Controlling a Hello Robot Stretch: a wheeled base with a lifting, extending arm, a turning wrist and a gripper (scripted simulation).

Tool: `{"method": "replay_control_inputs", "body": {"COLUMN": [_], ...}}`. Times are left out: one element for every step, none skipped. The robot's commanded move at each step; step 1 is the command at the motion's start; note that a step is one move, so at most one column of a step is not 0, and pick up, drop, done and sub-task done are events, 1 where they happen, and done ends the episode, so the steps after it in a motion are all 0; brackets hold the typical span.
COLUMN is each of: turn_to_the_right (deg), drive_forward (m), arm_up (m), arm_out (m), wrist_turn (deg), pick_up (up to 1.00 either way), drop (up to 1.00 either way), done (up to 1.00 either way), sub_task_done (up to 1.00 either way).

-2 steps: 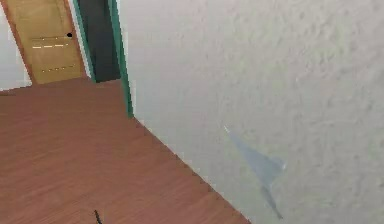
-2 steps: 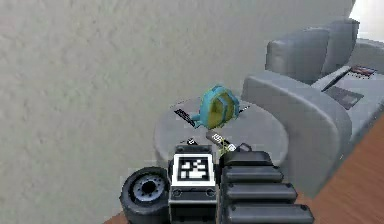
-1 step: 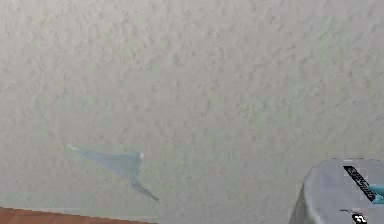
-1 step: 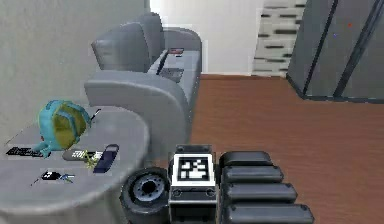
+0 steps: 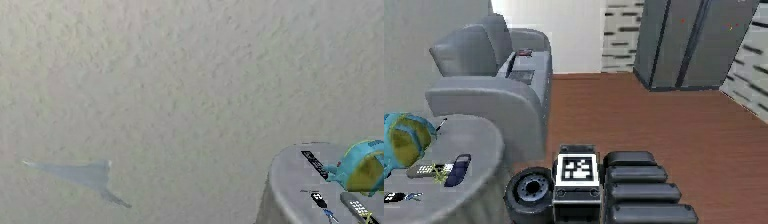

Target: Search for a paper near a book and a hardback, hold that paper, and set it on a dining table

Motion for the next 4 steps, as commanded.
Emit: {"method": "replay_control_inputs", "body": {"turn_to_the_right": [-45.0,-45.0,-42.0,-45.0], "drive_forward": [0.00,0.00,0.00,0.00], "arm_up": [0.00,0.00,0.00,0.00], "arm_out": [0.00,0.00,0.00,0.00], "wrist_turn": [0.0,0.0,0.0,0.0], "pick_up": [0.00,0.00,0.00,0.00], "drop": [0.00,0.00,0.00,0.00], "done": [0.00,0.00,0.00,0.00], "sub_task_done": [0.00,0.00,0.00,0.00]}}
